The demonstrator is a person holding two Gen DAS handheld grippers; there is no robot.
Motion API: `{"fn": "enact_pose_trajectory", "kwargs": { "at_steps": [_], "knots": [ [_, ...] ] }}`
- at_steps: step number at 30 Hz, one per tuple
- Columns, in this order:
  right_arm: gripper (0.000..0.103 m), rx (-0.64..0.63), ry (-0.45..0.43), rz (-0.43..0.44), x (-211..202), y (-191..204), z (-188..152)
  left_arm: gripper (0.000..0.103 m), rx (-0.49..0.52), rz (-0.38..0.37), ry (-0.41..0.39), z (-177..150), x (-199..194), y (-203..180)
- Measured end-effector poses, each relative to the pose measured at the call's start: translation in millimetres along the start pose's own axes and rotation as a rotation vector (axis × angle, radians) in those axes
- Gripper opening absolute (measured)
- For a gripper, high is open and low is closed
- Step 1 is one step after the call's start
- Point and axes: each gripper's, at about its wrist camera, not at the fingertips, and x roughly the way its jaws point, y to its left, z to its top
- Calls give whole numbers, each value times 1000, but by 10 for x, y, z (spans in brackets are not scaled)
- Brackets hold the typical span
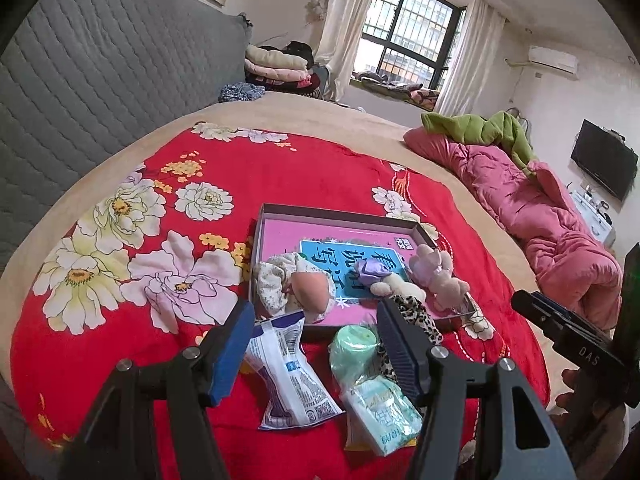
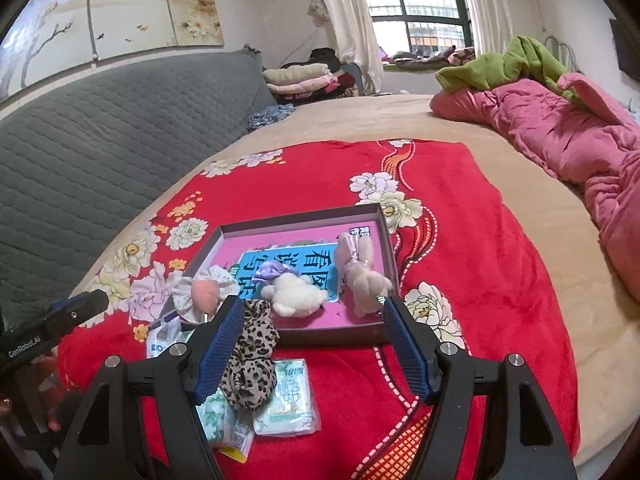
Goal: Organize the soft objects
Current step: 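Withdraw both open tools from the box back toward the pile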
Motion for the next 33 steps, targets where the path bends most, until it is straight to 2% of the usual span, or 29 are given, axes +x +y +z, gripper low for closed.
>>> {"fn": "enact_pose_trajectory", "kwargs": {
  "at_steps": [11, 33],
  "knots": [
    [73, -37, 3, 18, -83, 127, -64, 63, 10, -14, 7, -34, -71, -48],
    [74, -95, 53, 30, -117, 252, -326, 63, 50, -3, 107, -299, -17, -161]
  ]
}}
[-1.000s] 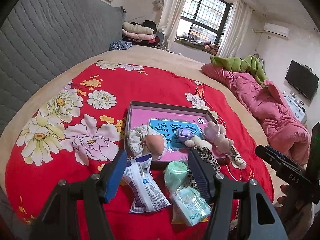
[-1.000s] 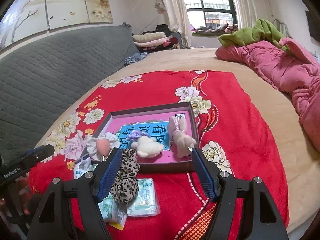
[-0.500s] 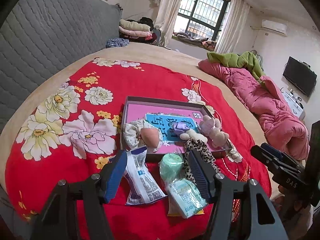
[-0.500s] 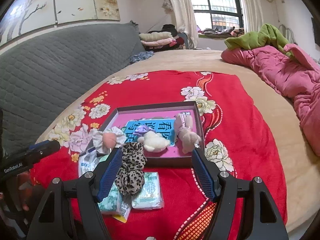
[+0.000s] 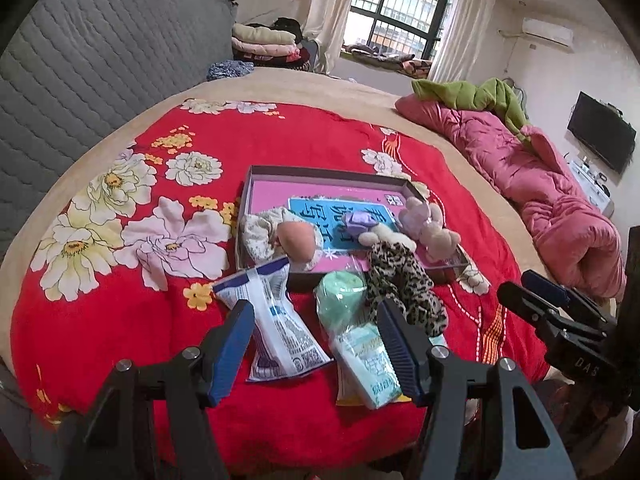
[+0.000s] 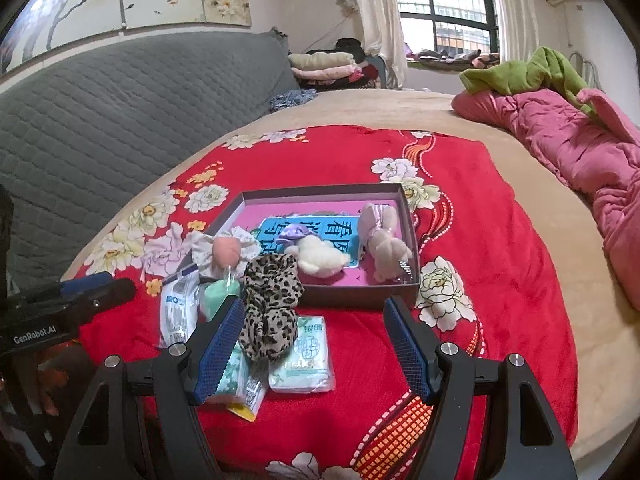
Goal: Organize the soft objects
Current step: 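Withdraw both open tools from the box back toward the pile, then grasp the white tissue pack with the right tool while the left tool grasps the white snack bag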
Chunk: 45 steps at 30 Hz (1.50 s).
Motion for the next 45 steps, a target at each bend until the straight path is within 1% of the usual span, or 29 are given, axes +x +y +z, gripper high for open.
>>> {"fn": "enact_pose_trajectory", "kwargs": {
  "at_steps": [10, 15, 26, 30, 35, 45],
  "knots": [
    [74, -27, 33, 9, 42, 51, -157, 63, -16, -4, 73, -160, 96, 56],
    [74, -34, 56, 16, 82, 56, -234, 64, -35, -1, 91, -198, 115, 98],
    [74, -61, 97, 37, 174, 146, -385, 64, -38, 5, 133, -269, 215, 117],
    [74, -65, 117, 31, 244, 143, -447, 64, -42, 5, 145, -302, 264, 136],
    [74, -71, 147, 28, 354, 130, -524, 64, -65, 4, 172, -341, 357, 191],
    [74, -71, 176, 30, 540, 106, -575, 64, -119, 1, 191, -353, 496, 346]
  ]
}}
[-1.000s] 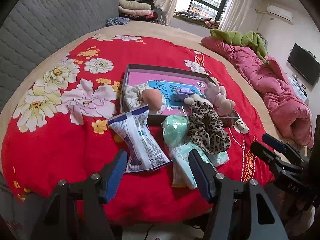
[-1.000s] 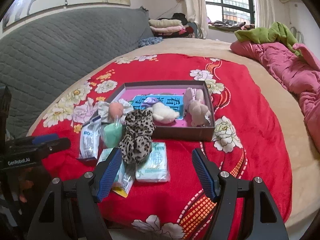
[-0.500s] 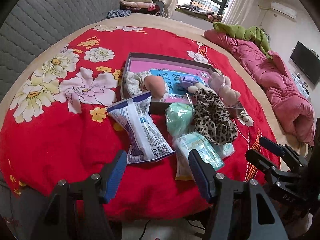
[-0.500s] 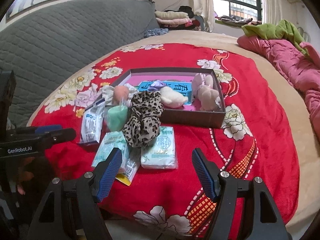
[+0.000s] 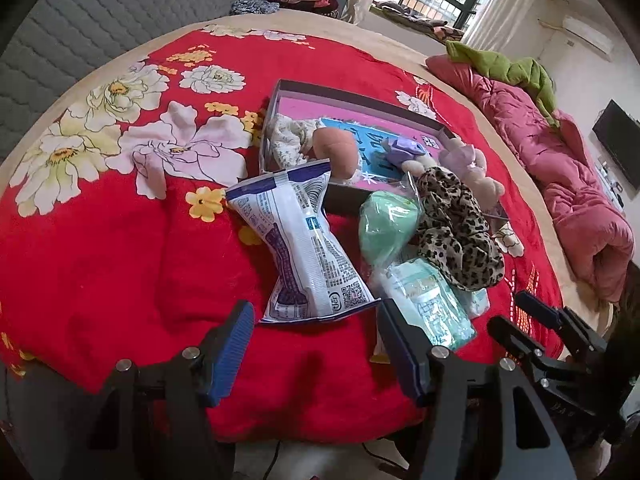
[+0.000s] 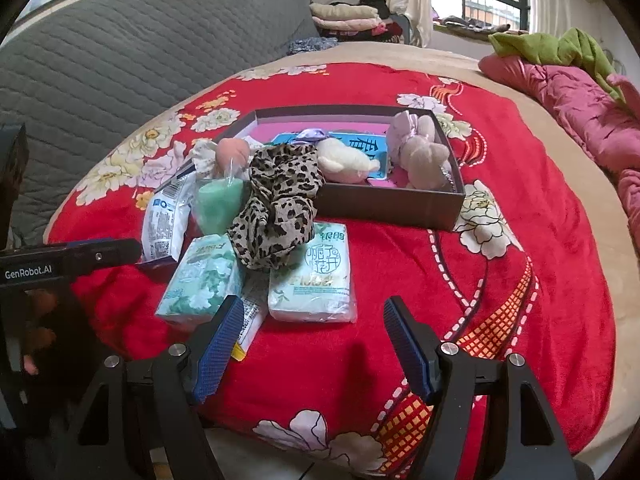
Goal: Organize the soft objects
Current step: 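Grasp the white tissue pack with the right tool while the left tool grasps the white snack bag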
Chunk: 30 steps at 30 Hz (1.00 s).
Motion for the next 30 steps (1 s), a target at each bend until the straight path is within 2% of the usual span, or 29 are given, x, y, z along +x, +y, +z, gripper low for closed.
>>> {"fn": "enact_pose_trajectory", "kwargs": {
  "at_steps": [18, 30],
  "knots": [
    [74, -12, 16, 3, 272, 3, -1, 64, -42, -22, 7, 114, 224, 73],
    [74, 32, 16, -20, 463, -103, 75, 64, -53, -31, 15, 200, 400, 82]
  ]
}}
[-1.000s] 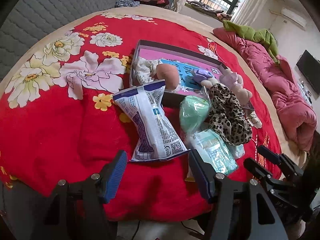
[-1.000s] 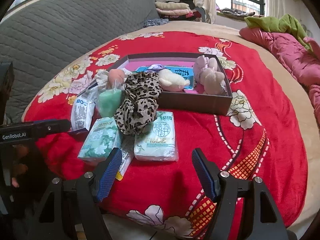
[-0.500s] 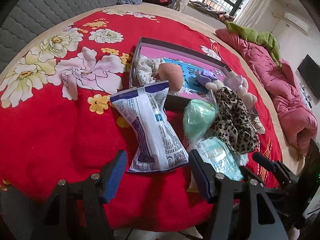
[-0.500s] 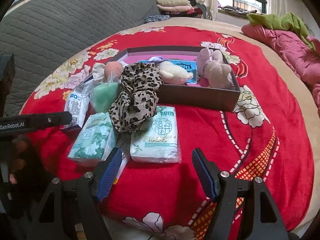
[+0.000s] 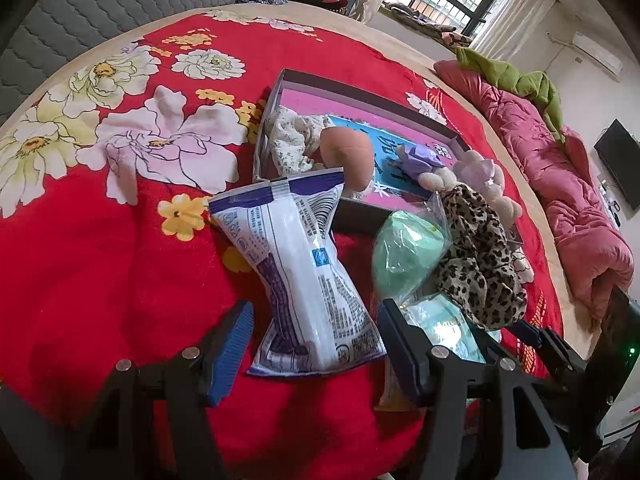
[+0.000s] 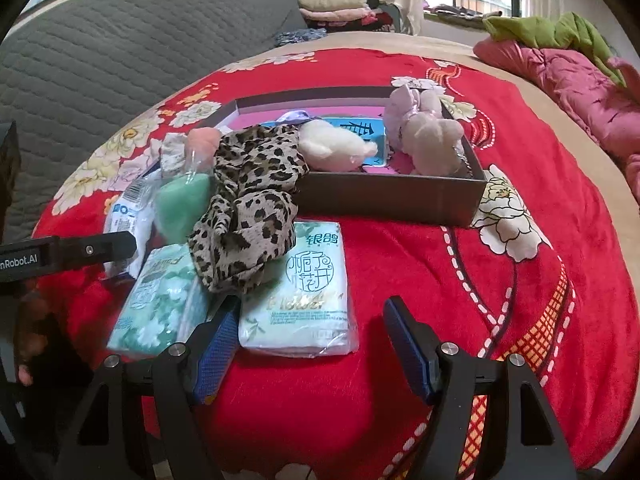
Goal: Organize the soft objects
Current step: 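Grasp the white tissue pack with the right tool while the left tool grasps the white snack bag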
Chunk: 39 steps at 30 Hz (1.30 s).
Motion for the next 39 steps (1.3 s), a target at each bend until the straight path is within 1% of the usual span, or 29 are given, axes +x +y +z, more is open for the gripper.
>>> {"fn": "enact_pose_trajectory", "kwargs": {
  "at_steps": [5, 13, 19, 22, 24, 26, 29, 31, 33, 34, 37, 38, 39],
  "knots": [
    [74, -23, -10, -37, 61, -14, 10, 64, -3, 1, 4, 23, 80, 0],
    [74, -14, -22, -88, 135, -140, 38, 64, -5, 14, -1, 73, 168, 30],
    [74, -13, -31, -88, 135, -204, 36, 64, -3, 22, -13, 125, 215, 61],
    [70, -34, -43, -88, 118, -169, 38, 63, -2, 21, -17, 138, 233, 78],
    [64, -43, -47, -80, 112, -145, 39, 63, 0, 21, -23, 144, 241, 86],
    [61, -56, -48, -78, 112, -115, 41, 63, 3, 25, -26, 153, 255, 92],
    [60, -56, -57, -75, 97, -106, 48, 63, 12, 30, -33, 155, 268, 92],
    [59, -49, -69, -67, 74, -119, 51, 62, 14, 32, -38, 158, 262, 97],
    [57, -45, -75, -59, 54, -128, 56, 56, 10, 34, -43, 166, 256, 119],
    [57, -45, -76, -59, 48, -134, 53, 55, 4, 33, -47, 165, 249, 136],
    [55, -44, -76, -57, 34, -145, 63, 51, -21, 14, -55, 170, 222, 191],
    [51, -42, -80, -54, 22, -147, 68, 50, -24, 13, -59, 171, 213, 197],
    [51, -40, -82, -53, 8, -151, 71, 48, -25, 12, -61, 171, 204, 203]
  ]
}}
